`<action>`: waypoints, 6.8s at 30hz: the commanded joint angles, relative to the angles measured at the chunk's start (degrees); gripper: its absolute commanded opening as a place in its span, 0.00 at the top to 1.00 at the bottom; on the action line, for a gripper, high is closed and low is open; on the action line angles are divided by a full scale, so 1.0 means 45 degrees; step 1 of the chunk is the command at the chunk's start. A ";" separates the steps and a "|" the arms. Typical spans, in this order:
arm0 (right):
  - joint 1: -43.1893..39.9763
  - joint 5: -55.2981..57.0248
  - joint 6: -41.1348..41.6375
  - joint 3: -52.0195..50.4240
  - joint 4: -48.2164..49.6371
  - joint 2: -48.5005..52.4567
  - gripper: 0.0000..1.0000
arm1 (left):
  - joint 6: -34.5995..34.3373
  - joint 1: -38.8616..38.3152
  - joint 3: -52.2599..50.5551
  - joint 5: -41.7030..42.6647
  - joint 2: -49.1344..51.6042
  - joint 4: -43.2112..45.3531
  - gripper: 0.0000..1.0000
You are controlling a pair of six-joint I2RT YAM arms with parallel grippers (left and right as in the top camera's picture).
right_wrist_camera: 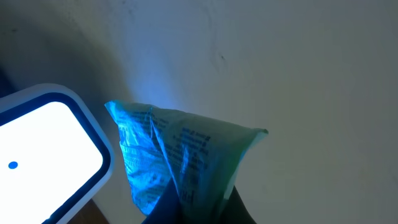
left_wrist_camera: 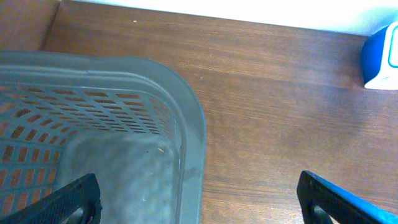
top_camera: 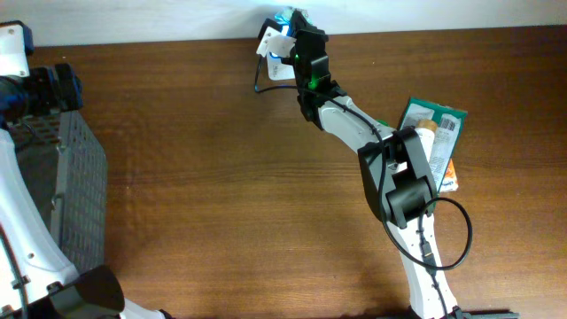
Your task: Scan the item barcode
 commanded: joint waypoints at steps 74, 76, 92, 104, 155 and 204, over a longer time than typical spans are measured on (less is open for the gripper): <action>-0.6280 -0.3886 1.8156 -0.2608 -2.3537 -0.9772 0.42 | -0.0117 0.0058 -0.0024 0.0131 -0.0029 -0.0019 0.01; -0.6280 -0.3881 1.7957 -0.2137 -2.4324 -1.0414 0.42 | -0.0117 0.0058 -0.0024 0.0126 -0.0029 -0.0019 0.01; -0.6280 -0.4163 1.7607 -0.1831 -2.6772 -1.4299 0.02 | -0.0117 0.0058 -0.0024 0.0131 -0.0029 -0.0019 0.01; -0.5285 -0.3648 1.7602 -0.2803 -2.6112 -1.5752 0.02 | -0.0117 0.0058 -0.0024 0.0126 -0.0029 -0.0019 0.01; -0.3934 -0.1967 1.7461 -2.3965 -0.7524 -3.1425 0.02 | -0.0117 0.0058 -0.0024 0.0126 -0.0029 -0.0019 0.01; -0.3934 -0.2050 1.7456 -2.3965 -0.7538 -3.1425 0.02 | -0.0117 -0.1404 -0.0034 0.0044 -0.1098 -0.0019 0.01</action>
